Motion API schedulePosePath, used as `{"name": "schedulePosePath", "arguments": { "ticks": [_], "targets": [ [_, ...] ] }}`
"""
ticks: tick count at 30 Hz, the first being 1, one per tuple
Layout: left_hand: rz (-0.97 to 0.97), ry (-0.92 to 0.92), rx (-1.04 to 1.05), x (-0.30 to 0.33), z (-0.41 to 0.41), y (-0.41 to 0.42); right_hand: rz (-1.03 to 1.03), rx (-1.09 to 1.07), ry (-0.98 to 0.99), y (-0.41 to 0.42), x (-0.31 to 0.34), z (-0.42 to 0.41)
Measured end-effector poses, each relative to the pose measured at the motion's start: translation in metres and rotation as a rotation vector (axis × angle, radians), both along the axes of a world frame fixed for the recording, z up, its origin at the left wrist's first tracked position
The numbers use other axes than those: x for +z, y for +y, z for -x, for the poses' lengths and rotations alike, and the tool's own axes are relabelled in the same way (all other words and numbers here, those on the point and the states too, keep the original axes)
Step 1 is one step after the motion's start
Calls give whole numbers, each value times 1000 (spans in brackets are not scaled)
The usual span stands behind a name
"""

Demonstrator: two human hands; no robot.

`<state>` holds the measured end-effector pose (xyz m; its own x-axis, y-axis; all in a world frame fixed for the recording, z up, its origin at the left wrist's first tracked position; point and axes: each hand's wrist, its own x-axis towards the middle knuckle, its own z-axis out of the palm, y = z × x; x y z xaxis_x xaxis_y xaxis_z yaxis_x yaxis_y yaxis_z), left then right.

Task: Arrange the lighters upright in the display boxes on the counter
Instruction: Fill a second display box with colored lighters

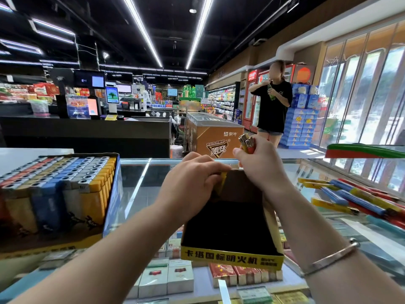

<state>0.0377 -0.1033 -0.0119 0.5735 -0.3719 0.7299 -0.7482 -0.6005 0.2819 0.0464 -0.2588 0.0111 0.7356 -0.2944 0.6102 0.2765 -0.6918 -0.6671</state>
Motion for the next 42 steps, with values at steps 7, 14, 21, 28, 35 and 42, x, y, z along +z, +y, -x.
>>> {"name": "schedulePosePath", "arguments": {
  "ticks": [7, 14, 21, 28, 35, 42],
  "targets": [
    [107, 251, -29, 3, -9, 5, 124, -46, 6, 6, -2, 1],
    [-31, 119, 43, 1, -4, -1, 134, -26, 2, 7, -4, 2],
    [55, 155, 75, 2, -4, 3, 115, 20, -11, 6, -4, 1],
    [-23, 213, 106, 9, 1, 4, 79, 25, -23, 3, -3, -1],
    [-11, 192, 89, 6, 6, 7, 53, 133, -274, 13, 7, 9],
    [370, 148, -93, 20, 10, 10, 233, 437, -89, 23, 4, 15]
  ]
}}
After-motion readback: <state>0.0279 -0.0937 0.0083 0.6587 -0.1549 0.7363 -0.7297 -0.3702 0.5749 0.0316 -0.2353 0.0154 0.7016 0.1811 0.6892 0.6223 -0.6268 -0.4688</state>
